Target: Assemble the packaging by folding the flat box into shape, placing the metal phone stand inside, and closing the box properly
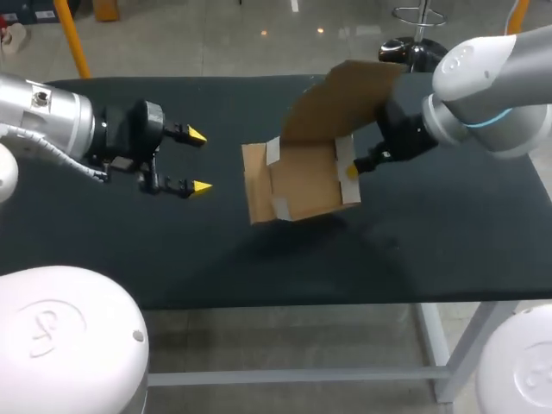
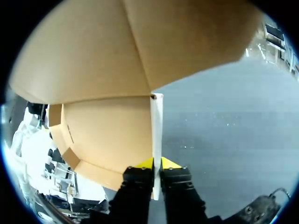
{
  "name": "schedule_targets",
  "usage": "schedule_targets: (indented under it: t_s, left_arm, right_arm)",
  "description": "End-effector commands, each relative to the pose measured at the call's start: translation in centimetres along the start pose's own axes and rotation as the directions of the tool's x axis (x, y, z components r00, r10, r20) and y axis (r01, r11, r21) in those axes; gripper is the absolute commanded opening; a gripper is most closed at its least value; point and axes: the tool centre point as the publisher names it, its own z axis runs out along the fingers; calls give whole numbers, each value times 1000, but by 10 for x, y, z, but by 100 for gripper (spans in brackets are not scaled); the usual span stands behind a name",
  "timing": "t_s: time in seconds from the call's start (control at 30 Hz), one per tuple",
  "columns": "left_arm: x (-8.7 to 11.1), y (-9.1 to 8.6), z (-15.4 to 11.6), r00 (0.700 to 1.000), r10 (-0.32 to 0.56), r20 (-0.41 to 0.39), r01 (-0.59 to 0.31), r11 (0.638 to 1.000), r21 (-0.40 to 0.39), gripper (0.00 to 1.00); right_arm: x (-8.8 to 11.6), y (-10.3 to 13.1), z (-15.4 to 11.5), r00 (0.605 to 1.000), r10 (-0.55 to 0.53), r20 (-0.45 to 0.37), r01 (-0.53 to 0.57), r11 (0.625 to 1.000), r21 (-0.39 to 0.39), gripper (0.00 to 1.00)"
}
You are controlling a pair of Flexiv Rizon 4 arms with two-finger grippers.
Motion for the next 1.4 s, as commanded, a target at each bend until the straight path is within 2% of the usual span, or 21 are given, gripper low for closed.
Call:
schedule_targets:
  t_s: [0.03, 0.2, 0.27, 0.3, 0.9, 1.0, 1.13, 1.23, 1.4]
  left_arm:
    - [-4, 0, -2, 1000, -5, -31, 4, 999, -39, 100]
    - [-3, 6, 0, 999, -18, -48, 14, 997, -72, 100]
    - [-3, 8, 2, 995, -23, -93, 13, 995, -102, 100]
    - [-2, 10, 1, 993, -29, -112, 16, 994, -111, 100]
    - [-2, 10, 1, 993, -29, -112, 16, 994, -111, 100]
    - [-2, 10, 1, 993, -29, -112, 16, 994, -111, 100]
    - [-2, 10, 1, 993, -29, -112, 16, 994, -111, 100]
    - [-2, 10, 1, 993, -29, -112, 16, 994, -111, 100]
    - [-2, 10, 1, 993, -29, -112, 16, 994, -111, 100]
  right_arm:
    - [7, -1, -3, 997, 33, 63, -46, 975, 216, 0]
    - [8, -7, -1, 982, 103, 159, -143, 954, 263, 0]
    - [8, -11, 1, 967, 153, 206, -208, 937, 279, 0]
    - [8, -15, 3, 962, 172, 212, -227, 935, 274, 0]
    - [8, -15, 3, 962, 172, 212, -227, 935, 274, 0]
    - [7, -20, 7, 924, 228, 306, -319, 903, 289, 0]
    - [11, -27, 6, 853, 290, 434, -433, 858, 277, 0]
    - [14, -32, 8, 815, 308, 490, -479, 834, 274, 0]
    - [16, -37, 8, 777, 322, 541, -525, 805, 275, 0]
